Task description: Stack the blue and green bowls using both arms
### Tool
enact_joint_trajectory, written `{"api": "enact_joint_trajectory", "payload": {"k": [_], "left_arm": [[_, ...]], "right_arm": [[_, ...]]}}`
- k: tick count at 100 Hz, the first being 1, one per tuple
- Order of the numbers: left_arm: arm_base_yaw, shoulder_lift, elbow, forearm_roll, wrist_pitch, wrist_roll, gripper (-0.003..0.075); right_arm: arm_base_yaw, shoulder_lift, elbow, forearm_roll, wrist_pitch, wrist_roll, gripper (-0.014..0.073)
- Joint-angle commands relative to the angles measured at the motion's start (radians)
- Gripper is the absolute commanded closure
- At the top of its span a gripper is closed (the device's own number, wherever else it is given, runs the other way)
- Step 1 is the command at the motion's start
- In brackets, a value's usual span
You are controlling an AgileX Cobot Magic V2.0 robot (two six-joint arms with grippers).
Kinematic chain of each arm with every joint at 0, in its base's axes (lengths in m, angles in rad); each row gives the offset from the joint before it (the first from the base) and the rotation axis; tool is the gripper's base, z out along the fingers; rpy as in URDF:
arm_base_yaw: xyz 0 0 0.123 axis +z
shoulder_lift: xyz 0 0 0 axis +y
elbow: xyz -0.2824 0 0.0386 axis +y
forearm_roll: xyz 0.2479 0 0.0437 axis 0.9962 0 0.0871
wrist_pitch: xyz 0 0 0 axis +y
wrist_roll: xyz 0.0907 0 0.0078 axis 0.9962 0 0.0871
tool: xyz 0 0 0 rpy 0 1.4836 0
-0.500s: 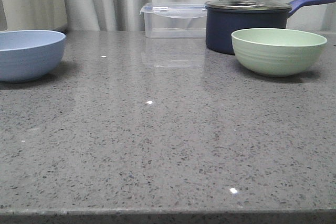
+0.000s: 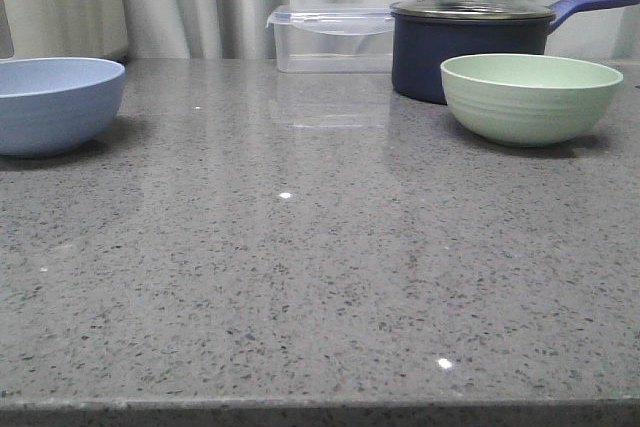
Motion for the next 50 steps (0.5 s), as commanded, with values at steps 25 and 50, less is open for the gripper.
{"api": "enact_joint_trajectory", "payload": {"k": [25,50], "left_arm": [[-0.002,-0.036,0.04,-0.001,-0.07,-0.006,0.0741],[-0.002,-0.036,0.037,-0.007,-0.074,-0.006,0.0741]], "right_arm": [[-0.004,-0.019,0.0,-0.005,-0.092,-0.009,0.066],[-0.004,-0.019,-0.008,-0.005,-0.082,-0.009,0.066]]}}
